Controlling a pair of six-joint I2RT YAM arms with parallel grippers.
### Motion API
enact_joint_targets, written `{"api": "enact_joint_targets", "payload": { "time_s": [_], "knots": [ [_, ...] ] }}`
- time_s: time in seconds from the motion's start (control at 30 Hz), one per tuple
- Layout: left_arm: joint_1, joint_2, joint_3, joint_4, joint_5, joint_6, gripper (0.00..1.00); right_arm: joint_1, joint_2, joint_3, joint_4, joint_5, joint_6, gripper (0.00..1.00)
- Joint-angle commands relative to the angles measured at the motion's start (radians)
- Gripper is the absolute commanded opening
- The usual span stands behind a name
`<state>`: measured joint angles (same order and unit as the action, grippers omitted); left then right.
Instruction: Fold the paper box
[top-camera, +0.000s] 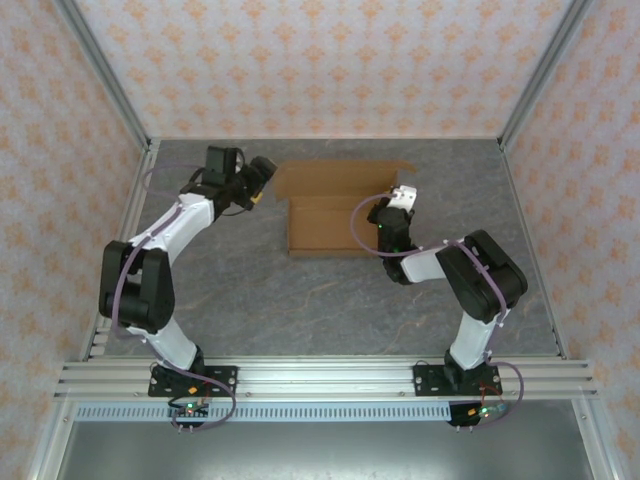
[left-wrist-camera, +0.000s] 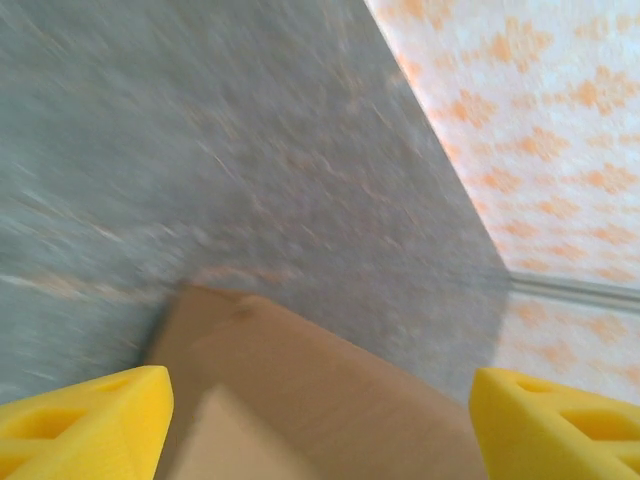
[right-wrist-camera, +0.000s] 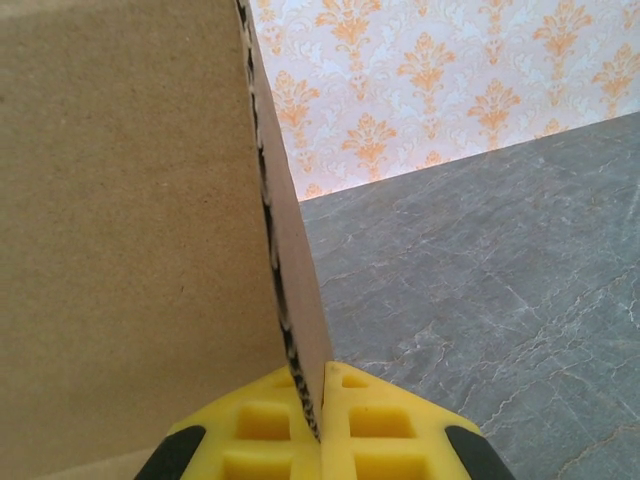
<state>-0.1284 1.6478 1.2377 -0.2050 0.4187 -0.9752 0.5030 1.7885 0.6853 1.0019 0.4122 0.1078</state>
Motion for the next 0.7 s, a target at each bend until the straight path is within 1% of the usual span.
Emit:
{"api": "enact_joint_targets", "payload": {
  "time_s": [0.0, 0.03, 0.07, 0.1, 0.13, 0.17, 0.23, 0.3, 0.37, 0.43, 0.5, 0.6, 0.67],
  "knots": [
    [0.025, -0.101, 0.078, -0.174, -0.236, 0.278, 0.8, -0.007, 0.016, -0.023, 0.016, -0.017, -0.015, 0.04],
    [0.023, -0.131, 0.096, -0.188, -0.287, 0.362, 0.8, -0.009, 0.013, -0.023, 0.015, -0.024, -0.023, 0.04],
    [0.022, -0.16, 0.107, -0.182, -0.308, 0.445, 0.8, -0.012, 0.012, -0.023, 0.016, -0.033, -0.032, 0.04],
    [0.019, -0.184, 0.113, -0.166, -0.307, 0.525, 0.8, -0.014, 0.009, -0.022, 0.015, -0.039, -0.037, 0.04],
    [0.014, -0.209, 0.123, -0.154, -0.298, 0.611, 0.79, -0.017, 0.007, -0.021, 0.018, -0.049, -0.044, 0.04],
    [0.004, -0.232, 0.132, -0.136, -0.265, 0.711, 0.78, -0.021, 0.005, -0.018, 0.015, -0.06, -0.052, 0.04],
    [-0.036, -0.264, 0.137, -0.091, -0.227, 0.893, 0.78, -0.032, 0.003, -0.01, 0.006, -0.087, -0.065, 0.04],
    [-0.094, -0.265, 0.162, -0.089, -0.222, 1.086, 0.77, -0.043, 0.003, 0.001, -0.013, -0.118, -0.077, 0.04],
    [-0.141, -0.236, 0.211, -0.128, -0.208, 1.297, 0.77, -0.058, 0.004, 0.009, -0.023, -0.162, -0.095, 0.03],
    [-0.16, -0.19, 0.275, -0.18, -0.217, 1.409, 0.77, -0.073, 0.002, 0.016, -0.035, -0.204, -0.116, 0.03],
    [-0.16, -0.152, 0.332, -0.218, -0.202, 1.473, 0.77, -0.09, -0.002, 0.016, -0.042, -0.249, -0.144, 0.02],
    [-0.162, -0.122, 0.382, -0.254, -0.141, 1.57, 0.77, -0.127, -0.019, 0.008, -0.051, -0.349, -0.181, 0.02],
    [-0.162, -0.113, 0.395, -0.269, -0.084, 1.657, 0.77, -0.147, -0.029, 0.01, -0.061, -0.411, -0.201, 0.02]
  ]
}}
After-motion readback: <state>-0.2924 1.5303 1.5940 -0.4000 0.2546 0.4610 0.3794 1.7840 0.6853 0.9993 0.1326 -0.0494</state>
